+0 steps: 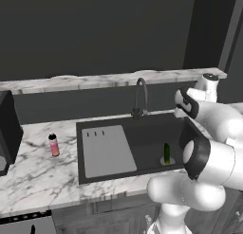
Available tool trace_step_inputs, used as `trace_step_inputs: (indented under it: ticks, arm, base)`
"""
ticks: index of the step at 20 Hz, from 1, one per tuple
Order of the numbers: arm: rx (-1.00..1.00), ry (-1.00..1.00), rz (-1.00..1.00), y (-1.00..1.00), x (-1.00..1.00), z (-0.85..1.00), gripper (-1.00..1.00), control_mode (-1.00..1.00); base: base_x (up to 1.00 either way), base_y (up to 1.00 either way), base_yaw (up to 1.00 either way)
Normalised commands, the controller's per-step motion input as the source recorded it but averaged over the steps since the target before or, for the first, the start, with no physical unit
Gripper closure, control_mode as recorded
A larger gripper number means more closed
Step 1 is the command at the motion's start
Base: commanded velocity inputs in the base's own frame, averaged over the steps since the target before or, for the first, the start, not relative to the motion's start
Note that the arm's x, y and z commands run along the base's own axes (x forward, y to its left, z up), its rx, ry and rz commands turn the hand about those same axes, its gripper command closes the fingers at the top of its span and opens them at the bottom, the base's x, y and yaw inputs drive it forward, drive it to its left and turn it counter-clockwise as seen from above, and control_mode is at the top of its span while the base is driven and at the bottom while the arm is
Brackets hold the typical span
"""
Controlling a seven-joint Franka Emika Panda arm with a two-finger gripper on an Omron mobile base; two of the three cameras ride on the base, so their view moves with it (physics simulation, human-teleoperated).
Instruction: Turn on the sink faucet. Then move the cucumber from the counter to the sink. Turn off the sink. Move the vegetable from the sink to the pot next to the stove. Finally move the pot to the rear left burner.
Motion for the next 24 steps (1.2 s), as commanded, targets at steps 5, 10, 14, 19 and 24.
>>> trace_step_inputs:
  ticks: [5, 10, 14, 19, 24]
  arm:
    - [-0.04, 0.28, -0.19, 0.16, -0.06, -0.21, -1.0, -1.0]
    - [0.0, 0.13, -0.03, 0.0, 0.0, -0.19, -1.0, -1.0]
    - [0.0, 0.04, 0.0, 0.0, 0.0, -0.2, -1.0, -1.0]
    - [0.0, 0.02, -0.04, 0.11, 0.0, -0.26, -1.0, -1.0]
    - [0.0, 0.01, -0.06, 0.24, 0.0, -0.33, -1.0, -1.0]
  base:
    - [0.0, 0.0, 0.0]
    - [0.0, 0.0, 0.0]
    - [0.0, 0.0, 0.0]
    - [0.0, 0.0, 0.0]
    - [0.0, 0.0, 0.0]
